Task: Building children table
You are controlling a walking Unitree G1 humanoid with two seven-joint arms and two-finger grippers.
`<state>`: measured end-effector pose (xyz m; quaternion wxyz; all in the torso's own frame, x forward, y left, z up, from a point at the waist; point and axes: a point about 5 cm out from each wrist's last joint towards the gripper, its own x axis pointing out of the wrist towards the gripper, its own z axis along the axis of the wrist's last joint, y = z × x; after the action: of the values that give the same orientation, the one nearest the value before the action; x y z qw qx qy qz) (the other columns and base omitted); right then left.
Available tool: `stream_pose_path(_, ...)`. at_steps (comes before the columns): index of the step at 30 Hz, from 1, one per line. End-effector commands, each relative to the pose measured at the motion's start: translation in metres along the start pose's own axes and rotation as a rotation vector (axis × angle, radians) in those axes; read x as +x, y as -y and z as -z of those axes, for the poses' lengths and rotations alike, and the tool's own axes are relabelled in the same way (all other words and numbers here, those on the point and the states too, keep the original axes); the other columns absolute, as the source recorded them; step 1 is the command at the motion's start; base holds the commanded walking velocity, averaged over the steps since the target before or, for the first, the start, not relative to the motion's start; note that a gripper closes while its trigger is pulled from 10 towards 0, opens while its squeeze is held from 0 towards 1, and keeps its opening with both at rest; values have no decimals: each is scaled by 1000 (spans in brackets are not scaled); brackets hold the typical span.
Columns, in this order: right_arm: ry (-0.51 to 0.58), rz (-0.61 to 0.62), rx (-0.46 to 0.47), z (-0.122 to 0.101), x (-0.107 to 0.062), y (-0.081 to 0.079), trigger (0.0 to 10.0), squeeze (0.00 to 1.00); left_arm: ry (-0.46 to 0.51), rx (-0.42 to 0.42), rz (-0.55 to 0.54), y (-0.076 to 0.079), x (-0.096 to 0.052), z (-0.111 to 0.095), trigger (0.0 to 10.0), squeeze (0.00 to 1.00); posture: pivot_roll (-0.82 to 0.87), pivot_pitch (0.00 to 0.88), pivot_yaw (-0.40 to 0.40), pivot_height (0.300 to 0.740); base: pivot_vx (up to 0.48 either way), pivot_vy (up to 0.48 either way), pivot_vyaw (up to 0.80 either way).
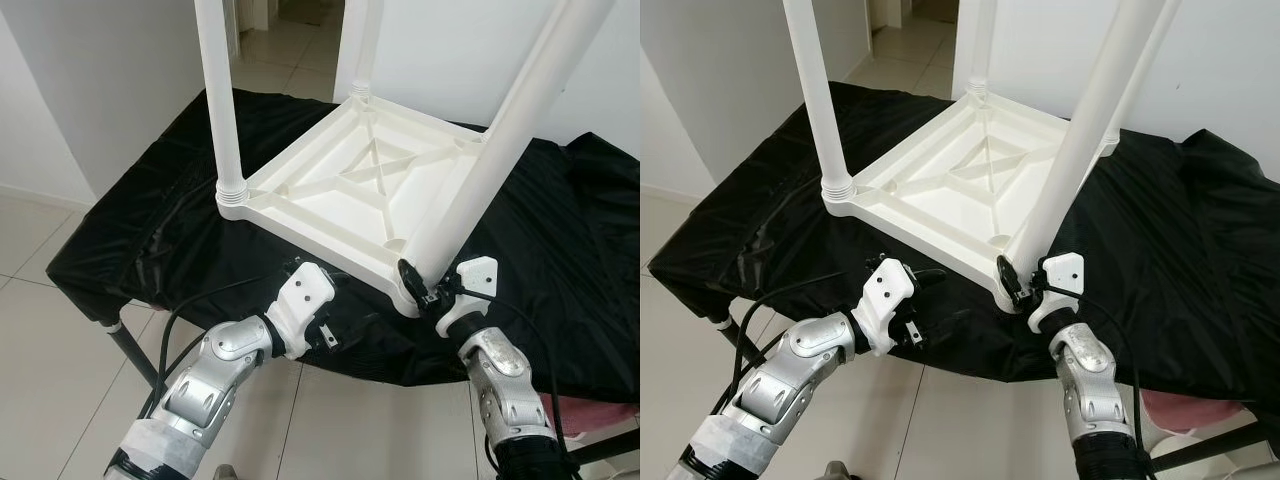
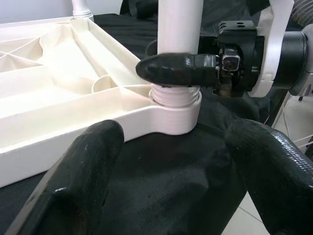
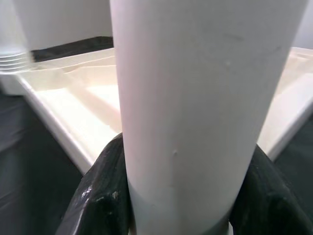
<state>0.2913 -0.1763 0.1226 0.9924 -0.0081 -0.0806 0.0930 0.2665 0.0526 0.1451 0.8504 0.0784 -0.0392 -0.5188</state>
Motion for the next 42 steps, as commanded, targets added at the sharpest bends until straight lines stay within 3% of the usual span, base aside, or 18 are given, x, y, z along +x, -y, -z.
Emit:
stream_pose_path(1, -65, 165, 2, 12, -11, 9, 10000, 0, -12, -8, 34, 4, -1, 3, 10000, 0, 23, 66, -48, 740, 0, 0, 0)
stream_pose_path(2, -75, 243, 1, 14, -14, 4, 10000, 0, -12, -7, 33, 4, -1, 3, 10000, 0, 29, 65, -52, 740, 0, 0, 0)
stream_pose_path(4, -75, 243, 1, 14, -14, 4, 10000, 0, -12, -7, 33, 4, -1, 3, 10000, 0, 29, 65, -52, 740, 0, 0, 0)
stream_pose_path(5, -83, 379, 48, 15, -17, -3, 10000, 0, -9, -6, 26, 3, -1, 2, 10000, 0, 36, 65, -57, 740, 0, 0, 0)
stream_pose_path(9, -81, 431, 88, 14, -18, -9, 10000, 0, -6, -7, 20, 3, 0, 2, 10000, 0, 35, 65, -55, 740, 0, 0, 0)
stream_pose_path(13, -77, 384, 106, 12, -14, -21, 10000, 0, -7, -9, 30, 5, 1, 2, 10000, 0, 32, 65, -53, 740, 0, 0, 0)
stream_pose_path(21, -85, 375, 79, 8, -13, -22, 10000, 0, -8, -5, 24, 2, 0, 2, 10000, 0, 36, 67, -57, 740, 0, 0, 0)
stream_pose_path(35, -46, 156, 21, -1, -13, -17, 10000, 31, -12, -6, 24, 3, -1, 3, 10000, 0, 33, 68, -55, 740, 0, 0, 0)
stream_pose_path(36, -42, 142, 20, -2, -12, -15, 10000, 1000, -12, -6, 25, 3, -1, 3, 10000, 0, 32, 69, -52, 740, 0, 0, 0)
stream_pose_path(42, -18, 13, -9, -5, -13, 0, 10000, 1000, -14, -4, 26, 2, -2, 3, 10000, 0, 32, 72, -48, 740, 0, 0, 0)
